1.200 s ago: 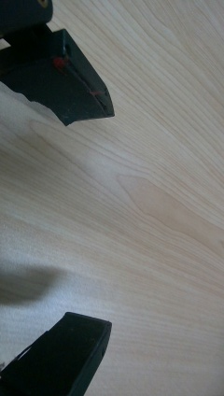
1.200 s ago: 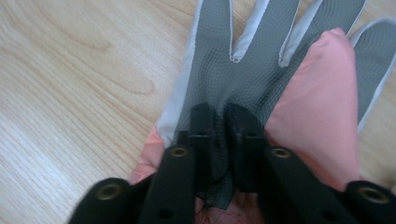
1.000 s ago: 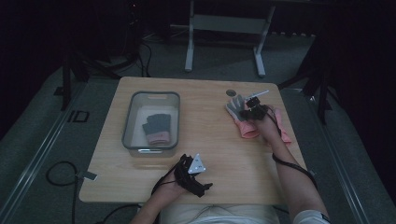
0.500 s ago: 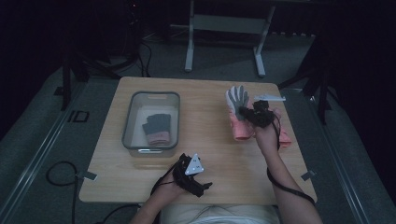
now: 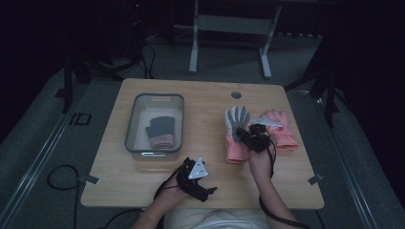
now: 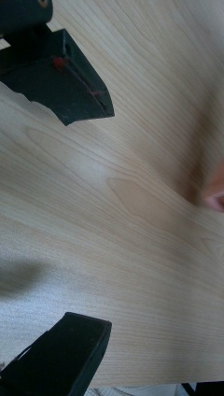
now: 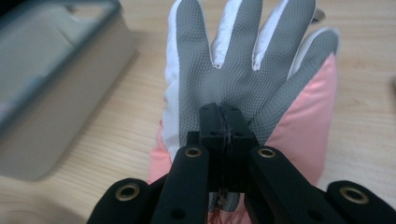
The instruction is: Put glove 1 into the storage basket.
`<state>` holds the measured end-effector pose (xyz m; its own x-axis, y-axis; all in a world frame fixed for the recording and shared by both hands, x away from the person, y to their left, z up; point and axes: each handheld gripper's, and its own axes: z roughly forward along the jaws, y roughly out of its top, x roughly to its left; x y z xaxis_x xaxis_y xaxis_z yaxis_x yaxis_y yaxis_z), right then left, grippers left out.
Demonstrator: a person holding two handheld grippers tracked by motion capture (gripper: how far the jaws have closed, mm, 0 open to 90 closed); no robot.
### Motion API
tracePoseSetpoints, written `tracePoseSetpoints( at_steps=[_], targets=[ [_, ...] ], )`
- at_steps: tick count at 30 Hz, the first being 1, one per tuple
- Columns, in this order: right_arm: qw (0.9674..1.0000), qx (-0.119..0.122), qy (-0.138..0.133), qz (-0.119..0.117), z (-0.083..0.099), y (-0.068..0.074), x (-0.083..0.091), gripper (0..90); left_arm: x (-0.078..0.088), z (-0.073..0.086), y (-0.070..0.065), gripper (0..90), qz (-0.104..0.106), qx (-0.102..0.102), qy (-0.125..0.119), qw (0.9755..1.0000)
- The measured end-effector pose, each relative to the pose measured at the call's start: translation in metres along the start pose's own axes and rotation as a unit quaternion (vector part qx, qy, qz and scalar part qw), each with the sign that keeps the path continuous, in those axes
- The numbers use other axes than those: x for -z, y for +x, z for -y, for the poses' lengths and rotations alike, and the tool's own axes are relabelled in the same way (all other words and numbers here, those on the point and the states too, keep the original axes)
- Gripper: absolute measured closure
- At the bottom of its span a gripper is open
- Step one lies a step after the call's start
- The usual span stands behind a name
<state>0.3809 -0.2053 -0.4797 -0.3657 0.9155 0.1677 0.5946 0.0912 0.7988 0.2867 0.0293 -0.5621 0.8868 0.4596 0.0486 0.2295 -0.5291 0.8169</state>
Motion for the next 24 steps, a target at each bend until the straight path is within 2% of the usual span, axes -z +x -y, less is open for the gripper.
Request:
tracePoseSetpoints(
  at_steps=[2, 4, 6, 7, 13, 18, 20, 24],
  targets=[
    [0.9999, -0.006, 0.012, 0.001, 0.004, 0.0, -0.009, 88.8, 0.0, 0.0, 0.0, 1.1, 0.001, -0.001, 0.001, 1.0],
    [0.9996, 0.004, 0.024, 0.015, 0.009, 0.001, -0.021, 88.8, 0.001, 0.0, 0.0, 1.1, 0.001, -0.001, 0.0, 1.0],
    [0.9993, -0.012, 0.034, 0.009, 0.013, -0.002, -0.03, 88.7, 0.001, 0.0, 0.001, 1.1, 0.001, 0.0, -0.002, 1.0],
    [0.9991, -0.01, 0.038, 0.014, 0.015, -0.002, -0.034, 88.7, 0.001, 0.0, 0.002, 1.1, 0.002, 0.002, -0.002, 1.0],
    [0.9981, -0.011, 0.06, 0.01, 0.021, -0.004, -0.053, 88.3, -0.001, 0.002, 0.003, 1.1, 0.003, 0.004, 0.0, 1.0],
    [0.997, 0.028, 0.072, 0.006, 0.024, 0.001, -0.062, 87.8, 0.0, 0.002, 0.003, 1.1, 0.005, 0.006, -0.001, 1.0],
    [0.997, 0.021, 0.074, 0.004, 0.023, 0.0, -0.064, 87.4, -0.001, 0.002, 0.003, 1.1, 0.004, 0.005, 0.002, 1.0],
    [0.9961, 0.035, 0.08, 0.003, 0.021, 0.003, -0.07, 85.6, -0.001, 0.003, 0.004, 1.0, 0.008, 0.007, 0.004, 0.9999]
  ],
)
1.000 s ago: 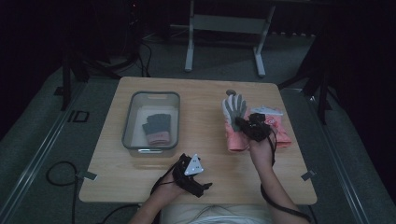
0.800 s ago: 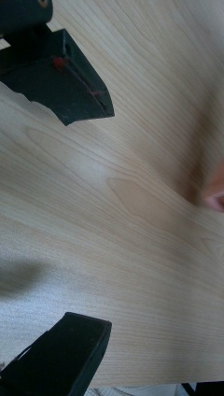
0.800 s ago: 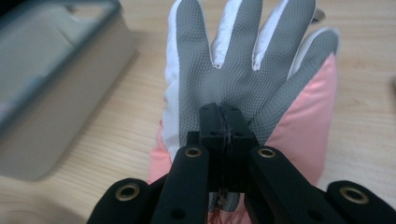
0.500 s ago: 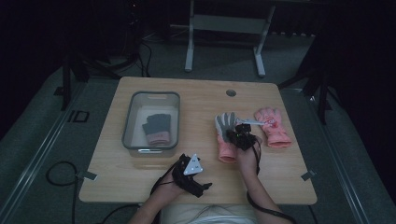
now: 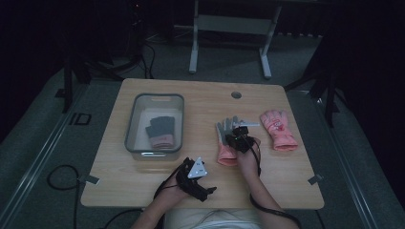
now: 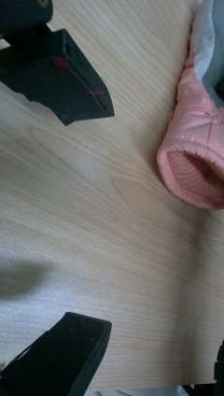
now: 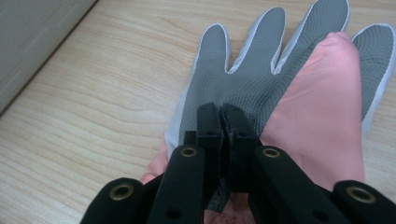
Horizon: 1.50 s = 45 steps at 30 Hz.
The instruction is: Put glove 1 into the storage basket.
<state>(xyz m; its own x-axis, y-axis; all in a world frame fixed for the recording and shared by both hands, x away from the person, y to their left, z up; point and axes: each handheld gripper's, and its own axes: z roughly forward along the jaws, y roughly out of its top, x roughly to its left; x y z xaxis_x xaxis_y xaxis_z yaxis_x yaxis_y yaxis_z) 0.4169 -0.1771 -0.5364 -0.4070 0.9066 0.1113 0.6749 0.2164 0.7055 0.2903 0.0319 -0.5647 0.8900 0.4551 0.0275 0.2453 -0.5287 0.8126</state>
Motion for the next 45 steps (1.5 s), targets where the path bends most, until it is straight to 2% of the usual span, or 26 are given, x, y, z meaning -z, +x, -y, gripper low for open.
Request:
tracePoseSetpoints(
  at_steps=[3, 4, 7, 9, 13, 14, 16, 17, 19, 24, 30, 35, 36, 39, 45],
  targets=[
    [1.0, 0.003, 0.003, -0.008, -0.003, 0.001, 0.0, 81.0, 0.0, 0.0, 0.0, 1.1, -0.002, -0.001, -0.001, 1.0],
    [0.9999, 0.003, 0.001, -0.011, -0.006, 0.001, 0.003, 77.0, 0.0, 0.0, 0.0, 1.1, -0.002, -0.001, -0.001, 1.0],
    [0.9995, 0.018, -0.019, -0.018, -0.013, 0.006, 0.018, 71.9, 0.0, 0.0, 0.0, 1.1, 0.0, 0.0, 0.0, 1.0],
    [0.9987, 0.036, -0.033, -0.017, -0.018, 0.008, 0.03, 70.3, 0.0, 0.001, 0.001, 1.1, 0.002, 0.002, -0.002, 1.0],
    [0.9967, 0.055, -0.054, -0.024, -0.028, 0.0, 0.051, 68.7, 0.001, 0.001, 0.001, 1.1, 0.005, 0.004, -0.005, 1.0],
    [0.996, 0.059, -0.061, -0.029, -0.031, -0.004, 0.056, 67.7, 0.001, 0.001, 0.001, 1.1, 0.004, 0.004, -0.006, 1.0],
    [0.9943, 0.081, -0.068, -0.019, -0.034, -0.014, 0.064, 66.5, 0.001, 0.001, 0.002, 1.1, 0.004, 0.004, -0.005, 1.0],
    [0.9936, 0.086, -0.069, -0.023, -0.034, -0.019, 0.067, 65.1, 0.0, 0.001, 0.002, 1.1, 0.003, 0.004, -0.006, 1.0],
    [0.993, 0.092, -0.073, -0.01, -0.035, -0.036, 0.076, 65.1, 0.0, 0.001, 0.002, 1.1, 0.003, 0.004, -0.005, 1.0],
    [0.9948, 0.074, -0.071, 0.004, -0.032, -0.083, 0.09, 65.9, 0.0, 0.001, 0.002, 1.1, 0.002, 0.004, -0.005, 1.0],
    [0.994, 0.081, -0.068, 0.029, -0.025, -0.125, 0.103, 64.9, 0.0, 0.001, 0.002, 1.1, 0.0, 0.004, -0.003, 1.0],
    [0.9927, 0.094, -0.047, 0.058, -0.023, -0.158, 0.103, 61.7, -0.001, 0.001, 0.001, 1.1, 0.0, 0.002, 0.0, 1.0],
    [0.9927, 0.094, -0.047, 0.058, -0.023, -0.158, 0.103, 61.7, -0.001, 0.001, 0.001, 1.1, 0.0, 0.002, 0.0, 1.0],
    [0.9931, 0.092, -0.026, 0.068, -0.024, -0.178, 0.093, 60.2, -0.001, 0.001, 0.002, 1.1, 0.0, 0.002, -0.001, 1.0],
    [0.9937, 0.087, -0.013, 0.069, -0.025, -0.192, 0.078, 56.0, -0.001, 0.001, 0.003, 1.1, -0.001, 0.005, 0.001, 1.0]
  ],
)
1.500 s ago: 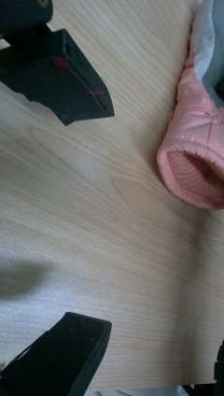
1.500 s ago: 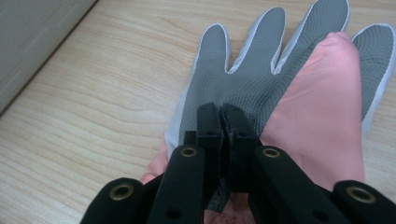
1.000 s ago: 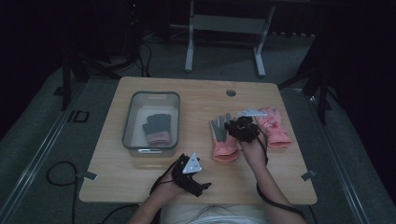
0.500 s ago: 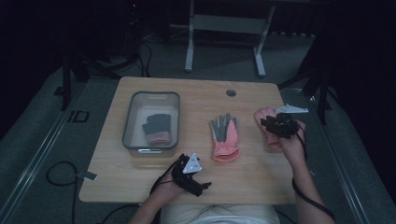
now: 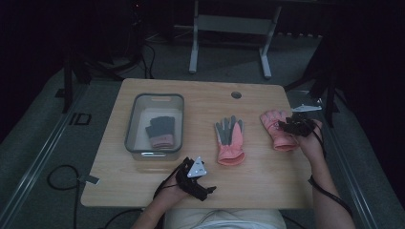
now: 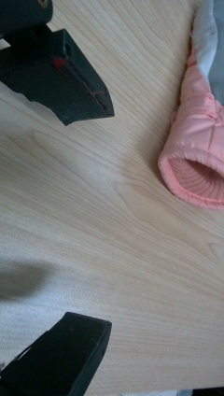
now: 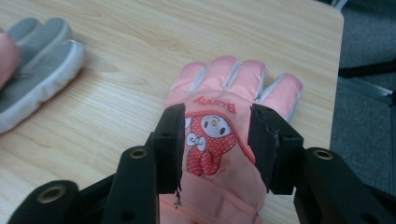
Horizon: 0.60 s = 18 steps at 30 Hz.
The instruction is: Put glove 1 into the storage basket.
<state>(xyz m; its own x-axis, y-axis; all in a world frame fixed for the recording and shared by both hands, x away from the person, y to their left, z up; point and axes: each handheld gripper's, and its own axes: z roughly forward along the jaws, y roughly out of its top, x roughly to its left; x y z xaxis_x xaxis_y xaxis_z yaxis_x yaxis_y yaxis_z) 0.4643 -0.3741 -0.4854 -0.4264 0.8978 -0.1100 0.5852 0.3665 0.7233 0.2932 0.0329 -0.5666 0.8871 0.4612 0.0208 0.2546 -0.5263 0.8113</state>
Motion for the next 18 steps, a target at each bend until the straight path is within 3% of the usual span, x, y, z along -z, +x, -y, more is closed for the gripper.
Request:
tracePoseSetpoints(
  at_steps=[7, 13, 18],
  targets=[
    [0.9998, 0.003, 0.018, -0.01, 0.004, 0.001, -0.018, 55.3, 0.0, 0.0, -0.001, 1.1, 0.001, -0.003, 0.0, 1.0],
    [0.999, 0.012, 0.043, 0.006, 0.014, 0.002, -0.036, 55.0, 0.0, 0.0, -0.002, 1.1, 0.002, -0.003, -0.001, 1.0],
    [0.9991, 0.01, 0.039, 0.01, 0.018, 0.005, -0.041, 59.6, 0.0, 0.0, -0.001, 1.1, 0.003, -0.002, -0.002, 1.0]
  ],
)
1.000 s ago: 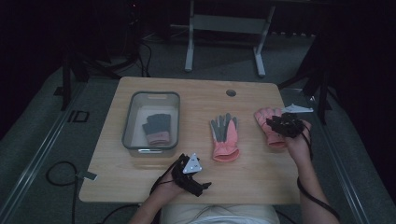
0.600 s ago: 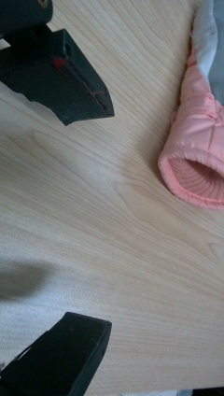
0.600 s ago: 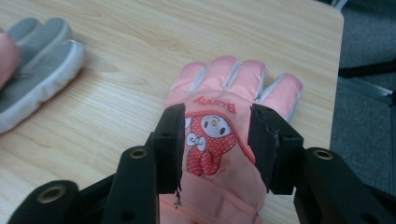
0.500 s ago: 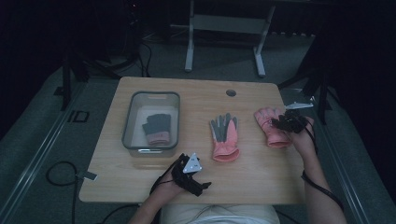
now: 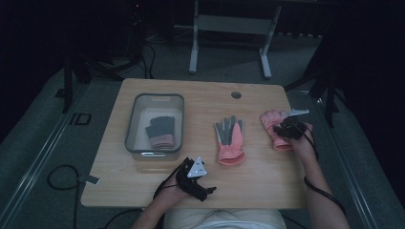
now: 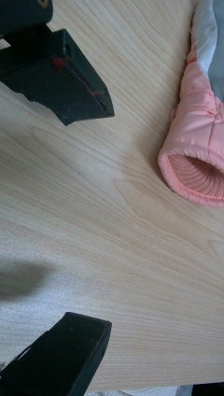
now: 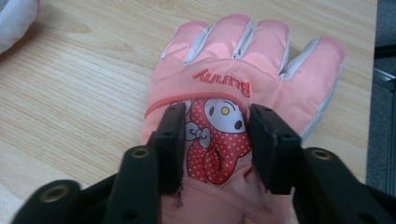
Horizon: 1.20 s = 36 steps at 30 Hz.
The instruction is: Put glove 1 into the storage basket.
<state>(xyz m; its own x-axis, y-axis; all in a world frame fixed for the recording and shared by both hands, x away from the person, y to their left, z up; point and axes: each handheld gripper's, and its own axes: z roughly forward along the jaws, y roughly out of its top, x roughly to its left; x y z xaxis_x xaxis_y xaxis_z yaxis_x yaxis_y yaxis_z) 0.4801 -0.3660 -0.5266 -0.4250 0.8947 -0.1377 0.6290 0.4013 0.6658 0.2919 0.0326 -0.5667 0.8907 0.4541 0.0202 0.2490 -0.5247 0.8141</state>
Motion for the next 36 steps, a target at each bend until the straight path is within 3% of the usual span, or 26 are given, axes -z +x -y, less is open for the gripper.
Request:
tracePoseSetpoints(
  at_steps=[4, 10, 17, 23, 28, 34, 36],
  targets=[
    [1.0, -0.007, 0.004, 0.0, 0.0, 0.001, -0.002, 67.2, 0.0, 0.0, 0.0, 1.1, -0.001, 0.0, 0.002, 1.0],
    [0.999, -0.043, 0.011, 0.01, -0.004, 0.0, 0.0, 84.1, 0.0, 0.0, 0.0, 1.1, -0.002, -0.001, 0.003, 1.0],
    [0.998, -0.062, 0.001, 0.014, -0.014, 0.005, 0.021, 86.5, 0.0, 0.0, 0.001, 1.1, -0.001, 0.002, -0.001, 1.0],
    [0.9967, -0.074, -0.03, 0.017, -0.027, 0.026, 0.056, 86.5, 0.0, 0.0, -0.001, 1.1, -0.003, -0.001, 0.001, 1.0],
    [0.9951, -0.086, -0.046, 0.016, -0.027, 0.044, 0.081, 86.5, 0.0, 0.0, 0.0, 1.1, -0.001, -0.001, -0.002, 1.0],
    [0.996, -0.077, -0.042, 0.017, -0.019, 0.068, 0.092, 86.5, 0.001, 0.0, 0.0, 1.1, 0.002, 0.003, -0.005, 1.0],
    [0.9952, -0.089, -0.037, 0.02, -0.014, 0.077, 0.093, 86.5, 0.001, 0.0, 0.0, 1.1, 0.0, 0.002, -0.006, 1.0]
  ],
)
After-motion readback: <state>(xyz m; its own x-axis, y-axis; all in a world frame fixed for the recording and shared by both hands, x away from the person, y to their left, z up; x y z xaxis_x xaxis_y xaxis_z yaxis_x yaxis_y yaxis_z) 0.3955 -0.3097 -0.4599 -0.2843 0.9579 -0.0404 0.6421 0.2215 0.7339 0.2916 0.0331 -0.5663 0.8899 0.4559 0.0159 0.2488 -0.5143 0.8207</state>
